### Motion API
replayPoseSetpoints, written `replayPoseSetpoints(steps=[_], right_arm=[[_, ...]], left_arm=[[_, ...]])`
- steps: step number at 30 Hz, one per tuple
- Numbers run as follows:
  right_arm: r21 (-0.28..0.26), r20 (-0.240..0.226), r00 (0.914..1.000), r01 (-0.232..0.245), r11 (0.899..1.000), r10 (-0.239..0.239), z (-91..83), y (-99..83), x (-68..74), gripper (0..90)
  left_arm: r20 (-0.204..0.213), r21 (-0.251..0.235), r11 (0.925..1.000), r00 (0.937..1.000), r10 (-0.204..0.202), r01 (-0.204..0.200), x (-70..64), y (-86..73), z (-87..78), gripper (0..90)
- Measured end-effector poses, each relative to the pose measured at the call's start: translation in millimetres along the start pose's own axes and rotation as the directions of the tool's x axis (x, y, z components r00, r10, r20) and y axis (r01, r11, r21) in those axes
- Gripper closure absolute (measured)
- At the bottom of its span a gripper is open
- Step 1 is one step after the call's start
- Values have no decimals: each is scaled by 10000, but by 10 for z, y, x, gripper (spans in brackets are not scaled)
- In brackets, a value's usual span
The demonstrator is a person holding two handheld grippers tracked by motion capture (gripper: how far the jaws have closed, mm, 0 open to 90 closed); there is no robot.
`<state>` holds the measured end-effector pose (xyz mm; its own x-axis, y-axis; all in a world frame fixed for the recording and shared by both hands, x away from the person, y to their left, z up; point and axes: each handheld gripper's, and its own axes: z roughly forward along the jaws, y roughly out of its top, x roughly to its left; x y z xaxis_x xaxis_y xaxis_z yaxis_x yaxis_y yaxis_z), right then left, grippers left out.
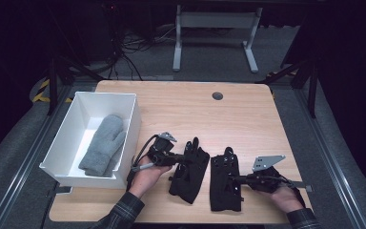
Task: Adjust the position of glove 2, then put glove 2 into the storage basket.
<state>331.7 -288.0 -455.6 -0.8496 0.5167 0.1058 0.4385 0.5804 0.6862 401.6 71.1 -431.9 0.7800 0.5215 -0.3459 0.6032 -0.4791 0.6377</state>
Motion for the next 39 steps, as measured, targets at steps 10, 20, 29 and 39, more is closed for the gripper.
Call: replayPoseSetpoints(steps=[10, 20, 29, 39], right_arm=[[38, -88, 10000, 44, 10000, -43, 37, 34, 24, 900], [58, -95, 9999, 124, 9999, -123, 124, 117, 73, 900], [84, -43, 9994, 335, 9994, -334, 264, 252, 124, 900], [58, -133, 9981, 598, 9982, -598, 428, 399, 198, 900]], left_arm=[[374, -157, 9998, 9992, 152, -146, -99, 23, -45, 879], [1145, -516, 9986, 9933, 156, -97, -157, 87, -79, 879], [1485, -741, 9972, 9889, 53, 58, -137, 134, -133, 880], [1611, -723, 9973, 9867, 221, -106, -210, 261, -70, 880]])
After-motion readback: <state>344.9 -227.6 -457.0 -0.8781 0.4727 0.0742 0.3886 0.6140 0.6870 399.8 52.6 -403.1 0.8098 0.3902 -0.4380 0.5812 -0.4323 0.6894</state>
